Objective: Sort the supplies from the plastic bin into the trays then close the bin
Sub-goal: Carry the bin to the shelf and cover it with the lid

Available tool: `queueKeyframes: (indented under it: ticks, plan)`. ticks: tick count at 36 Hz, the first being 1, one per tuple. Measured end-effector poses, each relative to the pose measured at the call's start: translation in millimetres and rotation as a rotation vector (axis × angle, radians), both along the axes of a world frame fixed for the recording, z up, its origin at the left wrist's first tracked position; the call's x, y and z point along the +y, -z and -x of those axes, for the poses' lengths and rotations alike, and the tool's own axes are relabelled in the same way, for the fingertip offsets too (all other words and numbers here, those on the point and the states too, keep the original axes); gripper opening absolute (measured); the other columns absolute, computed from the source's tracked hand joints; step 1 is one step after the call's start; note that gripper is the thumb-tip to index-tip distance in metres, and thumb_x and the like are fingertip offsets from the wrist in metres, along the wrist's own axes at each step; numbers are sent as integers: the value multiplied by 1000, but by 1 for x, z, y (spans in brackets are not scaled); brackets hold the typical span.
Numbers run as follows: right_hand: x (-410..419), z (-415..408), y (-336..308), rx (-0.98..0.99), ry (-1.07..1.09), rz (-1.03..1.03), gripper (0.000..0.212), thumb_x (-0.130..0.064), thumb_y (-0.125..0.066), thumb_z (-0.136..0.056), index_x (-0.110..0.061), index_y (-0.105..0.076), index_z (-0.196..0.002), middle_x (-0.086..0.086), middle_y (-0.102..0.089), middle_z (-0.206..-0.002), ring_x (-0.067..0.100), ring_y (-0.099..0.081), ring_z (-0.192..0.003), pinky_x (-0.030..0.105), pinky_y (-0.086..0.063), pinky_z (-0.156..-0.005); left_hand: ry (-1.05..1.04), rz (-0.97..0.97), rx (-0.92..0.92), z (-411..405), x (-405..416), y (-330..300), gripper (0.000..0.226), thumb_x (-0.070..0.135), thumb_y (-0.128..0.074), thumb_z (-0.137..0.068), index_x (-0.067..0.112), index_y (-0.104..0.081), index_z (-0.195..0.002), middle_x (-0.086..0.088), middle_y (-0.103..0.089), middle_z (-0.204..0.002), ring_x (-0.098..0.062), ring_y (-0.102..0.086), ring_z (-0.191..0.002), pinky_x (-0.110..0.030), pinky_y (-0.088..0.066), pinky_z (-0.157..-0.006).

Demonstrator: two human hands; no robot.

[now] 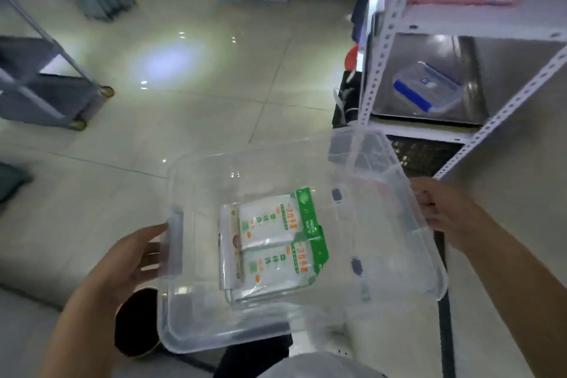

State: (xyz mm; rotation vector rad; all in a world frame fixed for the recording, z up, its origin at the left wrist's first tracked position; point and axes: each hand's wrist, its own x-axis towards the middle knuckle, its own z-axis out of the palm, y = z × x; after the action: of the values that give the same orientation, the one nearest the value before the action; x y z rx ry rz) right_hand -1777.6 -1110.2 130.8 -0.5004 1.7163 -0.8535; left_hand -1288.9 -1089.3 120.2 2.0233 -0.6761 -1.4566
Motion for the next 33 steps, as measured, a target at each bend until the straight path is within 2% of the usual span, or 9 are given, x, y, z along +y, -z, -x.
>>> queueKeyframes:
  ticks: [4,8,10,14,17,22,28,31,33]
  plan:
    - [-114,-54,-8,-4,-101,-12,30,-33,-66,-83,-12,-72,-105,9,-71,-99,30,-64,-89,46,-50,-93,-88,-5,-11,-54,-75,14,17,30,-63,-89,17,-73,-90,-8,-71,-68,-26,-64,-64,-36,-53,-64]
    - [-214,-108,-18,28,-163,39,27,-30,-68,-84,-9,-69,-101,13,-70,-96,29,-65,-81,38,-51,-72,-108,-14,0,-99,-162,32,20,33,-63,-90,14,-70,-93,-14,-66,-84,-31,-59,-71,-37,-49,-67]
    - [-257,-129,-28,42,-163,52,23,-31,-68,-85,-13,-71,-98,13,-70,-100,31,-64,-87,42,-51,-84,-116,-23,18,-117,-206,35,19,34,-63,-90,15,-69,-93,-13,-65,-83,-29,-58,-69,-35,-48,-65]
    - [-337,-149,-49,54,-132,61,37,-33,-66,-87,-9,-68,-115,17,-67,-104,33,-60,-93,49,-47,-97,-101,-23,60,-144,-297,31,22,35,-63,-89,15,-71,-95,-15,-70,-87,-31,-63,-73,-35,-49,-63]
    - [-387,-148,-60,52,-90,92,39,-32,-65,-86,-7,-67,-115,16,-66,-103,33,-60,-92,44,-47,-89,-70,-12,68,-147,-375,22,23,32,-63,-89,12,-69,-99,-18,-67,-89,-32,-61,-74,-35,-50,-63]
    - [-458,-129,-60,27,47,99,26,-32,-61,-88,-14,-67,-107,5,-63,-86,20,-55,-72,32,-42,-64,56,38,101,-125,-503,3,18,27,-61,-91,11,-68,-96,-18,-63,-81,-32,-59,-69,-39,-52,-65]
    - [-556,-90,-23,6,171,82,17,-36,-59,-88,-22,-69,-90,1,-63,-85,19,-54,-75,32,-39,-68,188,37,88,-82,-667,1,18,28,-63,-91,12,-69,-95,-14,-62,-77,-28,-57,-68,-40,-52,-67]
    - [-611,-67,2,-20,227,90,29,-34,-59,-88,-32,-68,-60,-11,-59,-54,4,-54,-45,23,-40,-49,248,37,56,-57,-749,3,18,27,-64,-90,11,-69,-96,-14,-61,-76,-29,-56,-70,-41,-52,-70]
    - [-647,-50,12,-46,287,92,22,-35,-60,-87,-29,-66,-66,-13,-53,-44,0,-48,-32,18,-36,-35,293,20,33,-39,-800,3,20,28,-64,-89,11,-70,-98,-16,-63,-78,-30,-59,-72,-41,-54,-69]
